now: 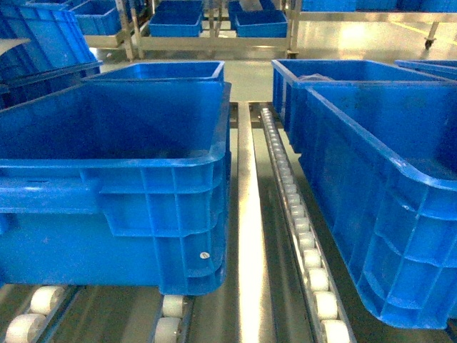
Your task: Sort blue parts and orange caps into right shelf containers
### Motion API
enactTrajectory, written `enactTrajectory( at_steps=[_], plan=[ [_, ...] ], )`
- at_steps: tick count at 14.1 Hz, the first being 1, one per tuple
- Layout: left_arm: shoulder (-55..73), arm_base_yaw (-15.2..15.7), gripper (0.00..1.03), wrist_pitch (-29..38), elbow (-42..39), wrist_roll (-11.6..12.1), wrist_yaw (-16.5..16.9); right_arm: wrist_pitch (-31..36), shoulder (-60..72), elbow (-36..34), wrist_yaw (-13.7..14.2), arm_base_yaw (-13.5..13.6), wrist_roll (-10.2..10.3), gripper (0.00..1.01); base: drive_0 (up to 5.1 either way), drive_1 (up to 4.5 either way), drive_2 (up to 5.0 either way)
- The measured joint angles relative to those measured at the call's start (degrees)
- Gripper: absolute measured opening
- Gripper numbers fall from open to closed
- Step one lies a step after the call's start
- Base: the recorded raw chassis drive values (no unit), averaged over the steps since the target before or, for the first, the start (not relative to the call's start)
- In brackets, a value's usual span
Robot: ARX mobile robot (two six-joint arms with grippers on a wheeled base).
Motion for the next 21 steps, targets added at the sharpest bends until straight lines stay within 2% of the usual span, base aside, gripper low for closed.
enactTrajectory(
  at_steps=[12,13,14,15,16,17,18,19,21],
  plan=[
    [0.0,-0.1,0.42,0.4,0.0,-0.1,-0.3,0.0,0.0,0.0,0.0,0.0,0.0,0.45,0.0,0.00,0.0],
    [3.7,-2.6,0.42,8.6,0.0,-0.2,-3.8,2.4,0.5,0.0,0.0,0.0,-1.1,0.45,0.0,0.00,0.0],
    [6.9,-3.9,0.42,12.4,0.5,-0.2,-4.5,6.9,2.0,0.0,0.0,0.1,-1.9,0.45,0.0,0.00,0.0],
    [17.4,-5.6,0.42,21.7,1.9,-0.2,-3.5,16.0,8.9,0.7,-1.1,0.1,-3.3,0.45,0.0,0.00,0.0],
    [32.8,-4.6,0.42,34.1,6.1,-0.2,-1.2,25.4,21.3,3.1,-2.5,0.0,-3.7,0.45,0.0,0.00,0.0],
    [45.0,-3.5,0.42,42.6,12.4,-1.0,0.9,33.2,34.4,8.9,-4.7,-0.1,-3.6,0.45,0.0,0.00,0.0],
    [56.8,-3.1,0.42,47.8,20.2,-1.5,2.5,37.9,44.0,15.2,-5.1,0.0,-3.7,0.45,0.0,0.00,0.0],
    [82.1,-3.1,0.42,43.3,38.1,-3.0,2.3,35.0,70.6,33.4,-4.9,0.8,-4.0,0.45,0.0,0.00,0.0],
    [90.6,-3.9,0.42,41.1,44.5,-3.4,1.7,34.6,81.9,39.1,-2.2,1.2,-4.9,0.45,0.0,0.00,0.0]
  ],
)
